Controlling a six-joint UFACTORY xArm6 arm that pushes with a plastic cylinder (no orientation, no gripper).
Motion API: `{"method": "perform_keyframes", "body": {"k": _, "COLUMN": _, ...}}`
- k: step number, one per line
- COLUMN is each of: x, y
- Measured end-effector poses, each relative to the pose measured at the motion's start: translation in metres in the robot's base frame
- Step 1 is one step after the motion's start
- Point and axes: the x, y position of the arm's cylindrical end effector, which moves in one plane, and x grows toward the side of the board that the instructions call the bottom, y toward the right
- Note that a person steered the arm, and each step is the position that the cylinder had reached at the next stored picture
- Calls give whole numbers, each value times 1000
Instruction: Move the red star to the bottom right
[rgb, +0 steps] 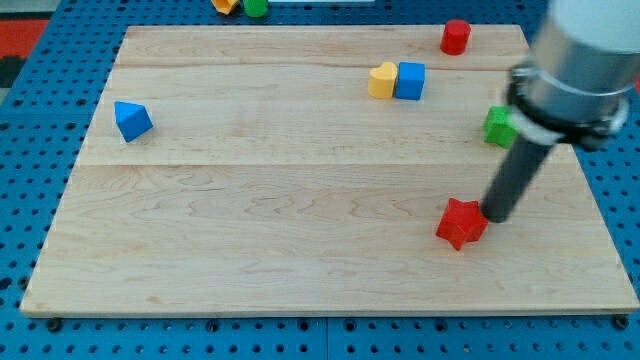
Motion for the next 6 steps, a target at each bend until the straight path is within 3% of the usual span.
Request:
{"method": "perform_keyframes", "body": {"k": 1, "x": 8, "y": -76}}
{"method": "perform_keyframes", "body": {"k": 3, "x": 20, "y": -43}}
{"method": "perform_keyframes", "body": {"k": 6, "x": 41, "y": -241}}
